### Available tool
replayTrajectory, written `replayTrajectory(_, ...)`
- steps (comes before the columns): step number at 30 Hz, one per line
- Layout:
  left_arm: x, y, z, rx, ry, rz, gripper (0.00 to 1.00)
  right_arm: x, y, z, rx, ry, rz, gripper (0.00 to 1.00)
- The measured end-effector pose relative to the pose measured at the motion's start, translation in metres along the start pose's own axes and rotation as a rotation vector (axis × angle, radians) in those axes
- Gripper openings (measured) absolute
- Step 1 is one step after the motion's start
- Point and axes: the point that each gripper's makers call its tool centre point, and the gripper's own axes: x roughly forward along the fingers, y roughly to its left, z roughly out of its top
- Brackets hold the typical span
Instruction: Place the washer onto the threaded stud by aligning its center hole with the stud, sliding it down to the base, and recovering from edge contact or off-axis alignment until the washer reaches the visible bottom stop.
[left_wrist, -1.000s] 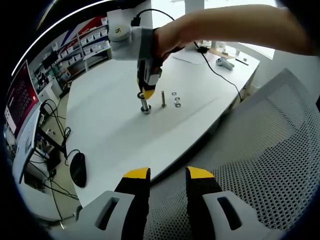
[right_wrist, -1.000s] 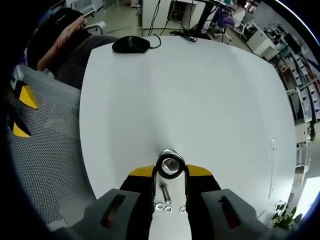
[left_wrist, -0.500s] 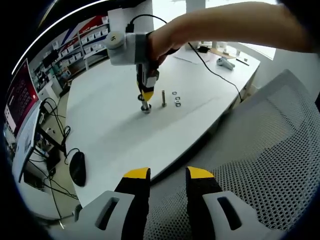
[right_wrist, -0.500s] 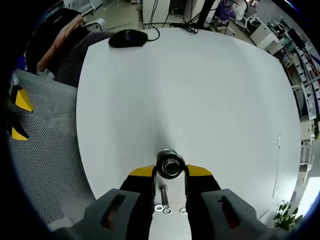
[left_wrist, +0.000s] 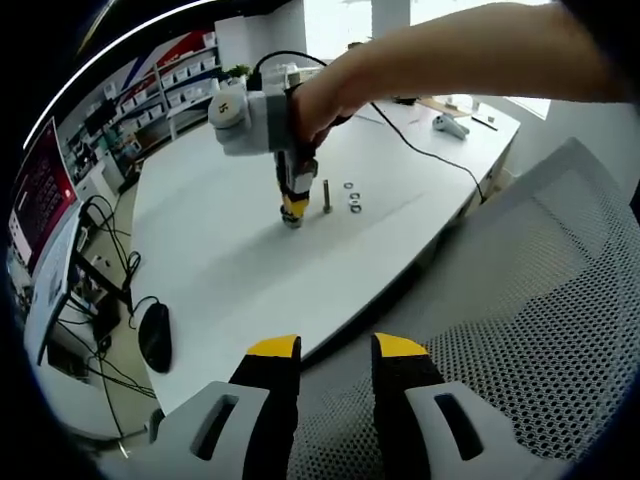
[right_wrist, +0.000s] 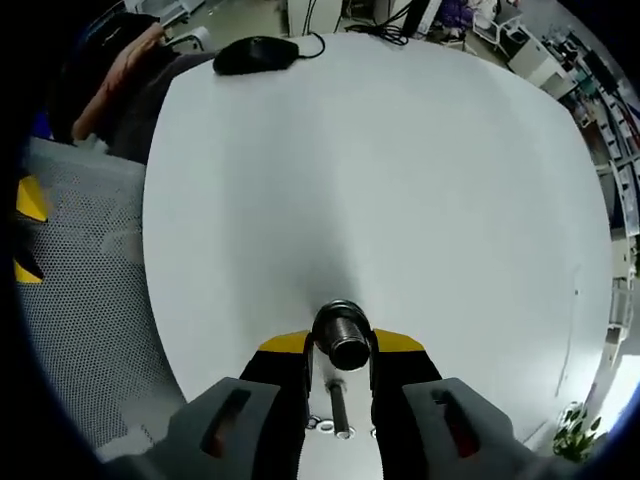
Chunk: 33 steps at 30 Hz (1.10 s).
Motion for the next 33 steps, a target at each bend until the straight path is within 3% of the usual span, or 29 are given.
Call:
replayTrajectory(13, 0.000, 0.000, 0.000, -0.003, -0.001, 0.002, 0.26, 0.006, 0.029, 0.000, -0.031, 0.001, 0.068, 0.23)
replayTrajectory(21, 0.000, 0.000, 0.000, -0.001, -0.002, 0.003, 0.26, 0.009, 0.031, 0.000, -0.041, 0.006, 0.064, 0.24)
replayTrajectory(25, 0.000, 0.001, 0.000, -0.002, -0.002, 0.004, 0.26, 0.010, 0.028, -0.001, -0.027, -0.003, 0.056, 0.30)
replayTrajectory(33, 0.000, 0.000, 0.001, 0.001, -0.005, 0.004, 0.26, -0.013, 0.029, -0.004, 0.017, -0.056, 0.032, 0.31)
